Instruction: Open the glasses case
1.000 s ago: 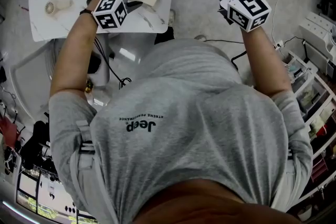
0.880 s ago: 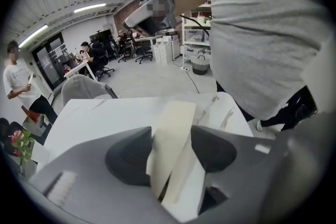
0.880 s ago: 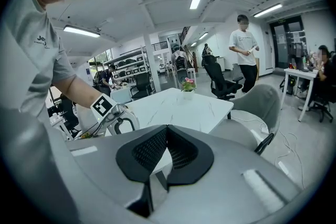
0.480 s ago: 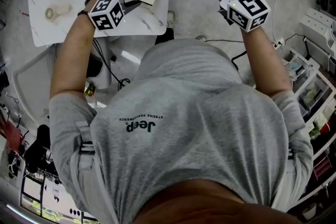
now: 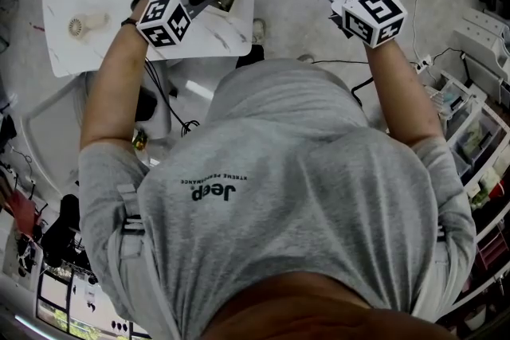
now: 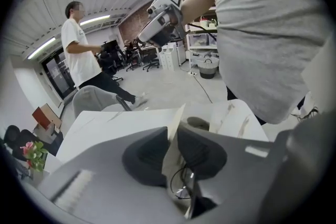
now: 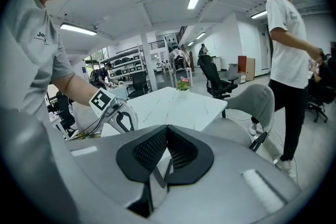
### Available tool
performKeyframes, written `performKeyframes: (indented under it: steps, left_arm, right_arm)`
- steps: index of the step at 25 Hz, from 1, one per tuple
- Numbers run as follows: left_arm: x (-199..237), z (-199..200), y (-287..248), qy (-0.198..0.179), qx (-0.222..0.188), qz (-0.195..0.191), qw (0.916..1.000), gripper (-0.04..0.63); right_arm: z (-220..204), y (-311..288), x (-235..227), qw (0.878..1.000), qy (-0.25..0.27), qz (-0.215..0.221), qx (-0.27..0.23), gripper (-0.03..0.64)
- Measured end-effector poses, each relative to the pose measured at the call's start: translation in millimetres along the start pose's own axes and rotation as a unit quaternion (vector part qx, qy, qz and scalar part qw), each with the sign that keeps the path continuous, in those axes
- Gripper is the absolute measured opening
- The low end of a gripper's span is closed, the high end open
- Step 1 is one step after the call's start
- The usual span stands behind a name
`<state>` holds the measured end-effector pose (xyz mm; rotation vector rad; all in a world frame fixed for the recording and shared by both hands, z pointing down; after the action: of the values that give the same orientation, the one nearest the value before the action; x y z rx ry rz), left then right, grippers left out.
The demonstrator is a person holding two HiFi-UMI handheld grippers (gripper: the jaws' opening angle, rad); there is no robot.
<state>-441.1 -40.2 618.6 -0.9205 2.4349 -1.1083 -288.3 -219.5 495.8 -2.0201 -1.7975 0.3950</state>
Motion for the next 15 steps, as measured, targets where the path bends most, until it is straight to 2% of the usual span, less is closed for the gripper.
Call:
performKeyframes:
  steps: [15]
  left_arm:
    - [26.5, 14.3, -18.9, -0.006, 0.016, -0.001, 0.9998, 0.112]
  right_arm:
    - [-13.6, 27.8, -11.2, 0.999, -0.011, -0.031, 0.012, 0.003]
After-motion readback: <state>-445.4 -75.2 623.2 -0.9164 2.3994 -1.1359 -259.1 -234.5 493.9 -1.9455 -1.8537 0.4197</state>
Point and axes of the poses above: the fingertips, and each gripper's own axes: y backward along the fingers, x to its left, z out of its top, the point moved 6 cm from there along y, backward along the fingers, and after that the axes turned 15 degrees about y, right-handed, at the moved point
